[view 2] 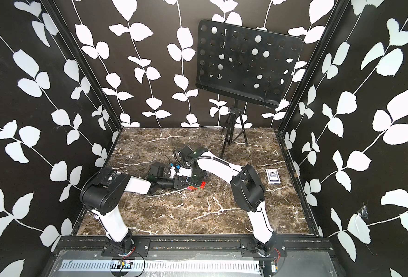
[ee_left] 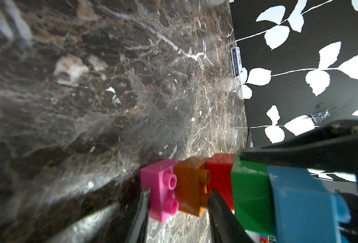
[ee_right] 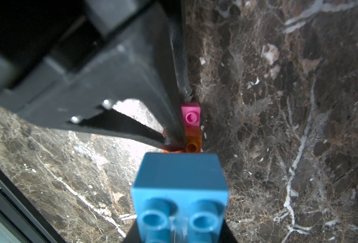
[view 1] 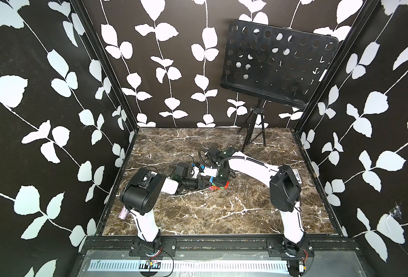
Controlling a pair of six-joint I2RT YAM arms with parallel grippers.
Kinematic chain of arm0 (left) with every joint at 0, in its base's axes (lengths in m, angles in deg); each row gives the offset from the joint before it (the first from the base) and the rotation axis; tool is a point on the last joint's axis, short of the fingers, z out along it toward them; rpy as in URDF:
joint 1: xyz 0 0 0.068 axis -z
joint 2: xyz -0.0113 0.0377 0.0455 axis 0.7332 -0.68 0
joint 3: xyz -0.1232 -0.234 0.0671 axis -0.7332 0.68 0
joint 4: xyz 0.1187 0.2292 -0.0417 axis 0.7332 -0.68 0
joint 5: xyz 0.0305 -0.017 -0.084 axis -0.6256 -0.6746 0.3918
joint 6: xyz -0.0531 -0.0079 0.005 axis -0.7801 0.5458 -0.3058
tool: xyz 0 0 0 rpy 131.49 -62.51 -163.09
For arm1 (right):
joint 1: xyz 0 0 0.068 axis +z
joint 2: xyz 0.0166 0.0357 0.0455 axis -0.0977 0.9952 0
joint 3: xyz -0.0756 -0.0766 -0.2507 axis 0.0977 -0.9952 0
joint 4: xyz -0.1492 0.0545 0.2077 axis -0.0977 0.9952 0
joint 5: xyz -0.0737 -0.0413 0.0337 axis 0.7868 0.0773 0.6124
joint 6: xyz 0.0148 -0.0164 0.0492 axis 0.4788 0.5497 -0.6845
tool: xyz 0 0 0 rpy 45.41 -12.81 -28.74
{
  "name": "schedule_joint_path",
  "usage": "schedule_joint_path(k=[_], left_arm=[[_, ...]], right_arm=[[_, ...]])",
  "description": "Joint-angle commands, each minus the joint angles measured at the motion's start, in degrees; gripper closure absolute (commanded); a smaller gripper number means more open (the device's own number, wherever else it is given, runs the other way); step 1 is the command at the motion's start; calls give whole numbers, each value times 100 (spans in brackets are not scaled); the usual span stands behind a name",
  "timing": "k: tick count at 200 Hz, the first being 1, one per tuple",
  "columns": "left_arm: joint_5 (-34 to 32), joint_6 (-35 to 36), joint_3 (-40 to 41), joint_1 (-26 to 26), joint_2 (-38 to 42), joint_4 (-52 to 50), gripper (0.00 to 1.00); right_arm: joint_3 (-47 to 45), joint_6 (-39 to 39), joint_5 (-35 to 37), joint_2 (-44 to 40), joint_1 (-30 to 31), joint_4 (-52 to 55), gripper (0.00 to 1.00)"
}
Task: Assemble the letter y with lego
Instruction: Assemble the lego brick with the lego brick.
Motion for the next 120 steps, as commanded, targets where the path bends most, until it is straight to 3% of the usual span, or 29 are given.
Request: schedule_joint_path(k=[1, 120], left_arm=[[-797, 65, 193, 62, -390, -1045, 55], [-791, 73, 199, 61, -420, -1057, 56]], right_arm=[[-209, 150, 80, 276, 160, 160, 75], [-10, 34, 135, 739, 198, 213, 76]])
